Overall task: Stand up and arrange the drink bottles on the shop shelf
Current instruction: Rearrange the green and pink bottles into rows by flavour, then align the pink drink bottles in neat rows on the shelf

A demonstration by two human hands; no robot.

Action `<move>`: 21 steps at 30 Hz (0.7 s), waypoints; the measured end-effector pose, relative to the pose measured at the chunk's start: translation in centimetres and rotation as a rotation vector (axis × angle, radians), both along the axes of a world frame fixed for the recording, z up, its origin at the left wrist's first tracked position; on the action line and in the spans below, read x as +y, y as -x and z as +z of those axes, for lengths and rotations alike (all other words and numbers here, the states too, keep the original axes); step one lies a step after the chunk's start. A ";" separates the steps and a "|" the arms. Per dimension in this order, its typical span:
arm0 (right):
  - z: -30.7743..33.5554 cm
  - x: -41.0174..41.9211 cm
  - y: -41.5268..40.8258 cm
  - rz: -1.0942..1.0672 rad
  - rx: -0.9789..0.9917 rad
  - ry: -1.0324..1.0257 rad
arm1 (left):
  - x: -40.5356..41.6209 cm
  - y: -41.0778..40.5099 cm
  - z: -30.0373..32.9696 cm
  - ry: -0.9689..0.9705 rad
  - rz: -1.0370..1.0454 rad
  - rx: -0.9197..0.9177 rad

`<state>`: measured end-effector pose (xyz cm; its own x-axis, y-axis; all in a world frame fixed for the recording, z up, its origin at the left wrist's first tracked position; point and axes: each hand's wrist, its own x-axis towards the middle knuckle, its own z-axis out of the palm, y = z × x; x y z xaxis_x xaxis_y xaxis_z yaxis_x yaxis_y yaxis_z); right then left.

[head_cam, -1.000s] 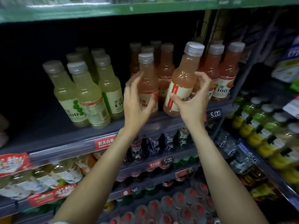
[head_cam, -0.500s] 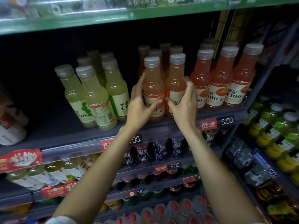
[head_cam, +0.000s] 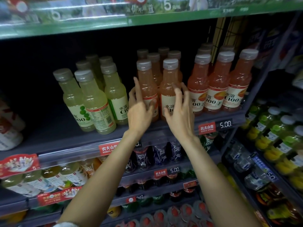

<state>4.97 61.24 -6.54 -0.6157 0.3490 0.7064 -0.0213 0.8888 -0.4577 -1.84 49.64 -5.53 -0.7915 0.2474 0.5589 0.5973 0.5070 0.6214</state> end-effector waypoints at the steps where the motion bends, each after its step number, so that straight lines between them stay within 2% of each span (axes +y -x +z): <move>1: 0.0 0.0 -0.1 0.005 -0.004 -0.007 | 0.1 -0.1 0.1 -0.002 0.005 -0.019; 6: 0.5 -0.4 -1.2 -0.037 0.033 -0.085 | -0.7 -0.8 0.6 0.033 -0.014 -0.099; 9: 0.9 -1.3 -2.1 0.072 0.149 -0.174 | -2.8 -2.1 1.1 0.212 -0.114 -0.157; 12: 1.3 -3.3 -2.4 0.219 0.181 -0.271 | -7.2 -4.0 1.4 0.386 -0.227 -0.206; 17: 1.7 -9.4 -1.7 0.457 0.073 -0.360 | -16.4 -5.7 2.5 0.351 -0.130 0.009; 21: 1.5 -15.9 -0.1 0.610 -0.047 -0.264 | -24.9 -5.2 1.3 0.141 0.007 0.264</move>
